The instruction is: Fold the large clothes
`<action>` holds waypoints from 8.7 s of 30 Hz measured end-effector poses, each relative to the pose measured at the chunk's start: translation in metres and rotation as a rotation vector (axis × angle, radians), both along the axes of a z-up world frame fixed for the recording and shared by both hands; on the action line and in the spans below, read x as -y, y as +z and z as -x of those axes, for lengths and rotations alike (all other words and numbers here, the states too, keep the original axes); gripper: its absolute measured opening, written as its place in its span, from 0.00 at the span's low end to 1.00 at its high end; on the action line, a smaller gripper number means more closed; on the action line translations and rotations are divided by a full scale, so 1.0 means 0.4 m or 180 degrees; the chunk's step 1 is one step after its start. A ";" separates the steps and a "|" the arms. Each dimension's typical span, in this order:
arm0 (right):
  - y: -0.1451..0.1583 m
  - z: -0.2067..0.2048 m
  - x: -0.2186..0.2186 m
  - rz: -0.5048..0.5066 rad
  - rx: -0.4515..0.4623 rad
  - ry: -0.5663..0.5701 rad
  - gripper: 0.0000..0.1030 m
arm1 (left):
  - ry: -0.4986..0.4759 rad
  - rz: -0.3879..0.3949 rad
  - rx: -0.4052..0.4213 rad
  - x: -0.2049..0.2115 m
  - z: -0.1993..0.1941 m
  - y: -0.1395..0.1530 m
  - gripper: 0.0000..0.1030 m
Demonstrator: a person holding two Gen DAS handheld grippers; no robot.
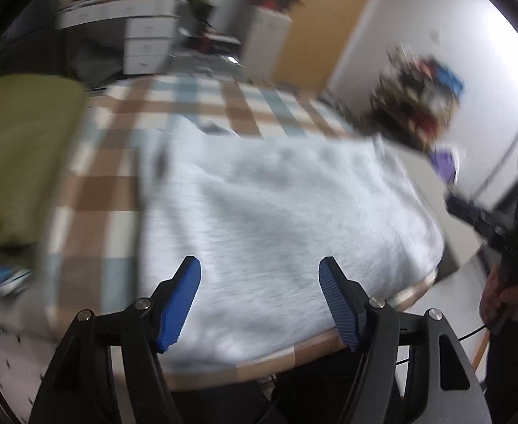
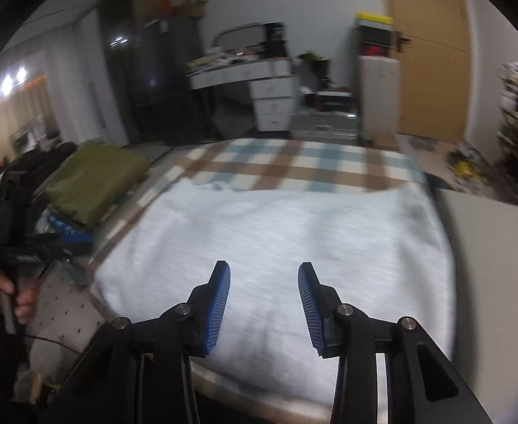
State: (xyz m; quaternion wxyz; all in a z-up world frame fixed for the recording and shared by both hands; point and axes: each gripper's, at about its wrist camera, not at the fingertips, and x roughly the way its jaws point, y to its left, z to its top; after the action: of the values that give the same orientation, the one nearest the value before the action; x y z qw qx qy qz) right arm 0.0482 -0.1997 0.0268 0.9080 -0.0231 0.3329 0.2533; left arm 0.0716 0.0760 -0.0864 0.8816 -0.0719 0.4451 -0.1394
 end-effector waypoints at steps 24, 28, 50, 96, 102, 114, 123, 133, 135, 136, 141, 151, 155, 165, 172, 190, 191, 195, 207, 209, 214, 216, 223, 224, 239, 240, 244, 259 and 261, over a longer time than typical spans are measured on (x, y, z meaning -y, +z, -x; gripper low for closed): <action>-0.339 -0.324 -0.300 0.1079 -0.0844 -0.0057 0.40 | 0.0209 -0.0264 0.0265 -0.018 -0.054 -0.238 0.63; -0.337 -0.325 -0.330 0.1202 -0.0615 -0.0100 0.39 | 0.0179 -0.0327 0.0328 -0.008 -0.047 -0.244 0.63; -0.398 -0.095 -0.052 0.0766 -0.0264 -0.0688 0.38 | -0.0068 -0.0278 0.0513 0.079 -0.037 -0.024 0.72; -0.305 -0.452 0.133 0.0337 -0.0571 -0.1227 0.27 | -0.0219 -0.0171 0.0334 0.165 -0.167 -0.248 0.99; -0.412 -0.531 0.127 0.0397 -0.0984 -0.1174 0.26 | -0.0216 -0.0171 0.0351 0.166 -0.164 -0.248 0.99; -0.397 -0.696 0.149 0.0629 -0.1047 -0.1309 0.28 | -0.0212 -0.0175 0.0359 0.170 -0.163 -0.254 0.99; -0.235 -0.558 0.089 0.0182 -0.0532 -0.0878 0.25 | -0.0219 -0.0167 0.0355 0.171 -0.163 -0.256 0.99; -0.272 -0.231 0.108 -0.0967 0.0354 -0.0416 0.85 | -0.0185 -0.0263 0.0183 0.049 -0.154 -0.093 0.98; -0.322 -0.231 0.121 -0.1064 0.0313 -0.0455 0.86 | -0.0038 -0.0590 0.0273 0.012 -0.198 -0.065 0.98; -0.338 -0.245 0.135 -0.1257 0.0113 -0.0404 0.86 | 0.0031 -0.0743 0.0252 0.000 -0.227 -0.064 0.98; -0.333 -0.217 0.181 -0.1612 0.0351 -0.0418 0.87 | 0.0228 -0.0826 -0.0287 -0.076 -0.436 -0.116 0.98; -0.326 -0.195 0.169 -0.1528 0.0412 -0.0431 0.87 | -0.0112 -0.1554 -0.0370 0.005 -0.484 -0.169 0.29; -0.319 -0.189 0.174 -0.1504 0.0424 -0.0522 0.87 | -0.0073 -0.1794 -0.0133 0.022 -0.455 -0.119 0.22; -0.251 -0.156 0.180 -0.1548 0.0507 -0.0552 0.89 | 0.0227 -0.1553 0.0203 -0.032 -0.506 -0.078 0.06; -0.281 -0.131 0.145 -0.1343 0.0242 -0.0557 0.89 | 0.0196 -0.1605 -0.0105 -0.066 -0.552 -0.241 0.16; -0.238 -0.054 0.018 -0.1149 0.0120 -0.0307 0.89 | -0.0226 -0.1080 -0.0118 -0.041 -0.257 -0.218 0.45; -0.241 -0.050 0.013 -0.1130 0.0109 -0.0292 0.89 | -0.0196 -0.0999 -0.0110 -0.057 -0.258 -0.232 0.48; -0.243 -0.039 -0.030 -0.0802 0.0091 -0.0225 0.89 | 0.0324 -0.0769 -0.0203 -0.146 -0.278 -0.247 0.81; -0.407 -0.151 -0.297 0.0407 -0.0169 0.0287 0.74 | 0.0292 -0.0589 0.0401 -0.054 -0.152 -0.070 0.78; -0.399 -0.161 -0.291 0.0395 -0.0322 0.0306 0.72 | 0.0178 -0.0443 0.0386 -0.031 -0.146 -0.075 0.78; -0.278 -0.168 -0.231 0.0112 -0.0274 0.0200 0.41 | -0.0055 -0.0570 -0.0096 0.026 -0.203 -0.222 0.78; -0.237 -0.179 -0.211 0.0020 -0.0157 0.0089 0.43 | -0.0040 -0.0601 -0.0031 0.028 -0.200 -0.257 0.79; -0.377 -0.329 -0.299 0.0515 -0.0705 0.0138 0.34 | -0.0032 -0.0722 0.0071 0.044 -0.195 -0.257 0.80; -0.367 -0.337 -0.306 0.0588 -0.0704 0.0174 0.34 | -0.0028 -0.0712 0.0096 0.044 -0.194 -0.258 0.80; -0.367 -0.483 -0.405 0.1011 -0.0794 0.0278 0.35 | 0.0039 -0.0673 0.0230 0.044 -0.159 -0.270 0.80; -0.333 -0.453 -0.370 0.0750 -0.0742 0.0377 0.33 | 0.0041 -0.0671 0.0227 0.044 -0.160 -0.269 0.80; -0.208 -0.310 -0.186 -0.0107 -0.0080 0.0265 0.80 | 0.0051 -0.0678 0.0205 0.045 -0.161 -0.267 0.80; -0.285 -0.123 0.200 -0.0186 -0.0338 -0.0707 1.00 | 0.0013 -0.0722 0.0313 0.077 -0.172 -0.181 0.80; -0.337 -0.155 0.219 0.0098 -0.0610 -0.0857 1.00 | 0.0020 -0.0732 0.0195 0.082 -0.191 -0.196 0.80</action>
State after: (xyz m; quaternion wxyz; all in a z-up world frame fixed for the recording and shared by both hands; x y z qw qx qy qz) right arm 0.1102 -0.2875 -0.1082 0.8974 0.0321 0.4219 0.1253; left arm 0.1480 0.0433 -0.1648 0.8977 0.0325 0.4307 -0.0868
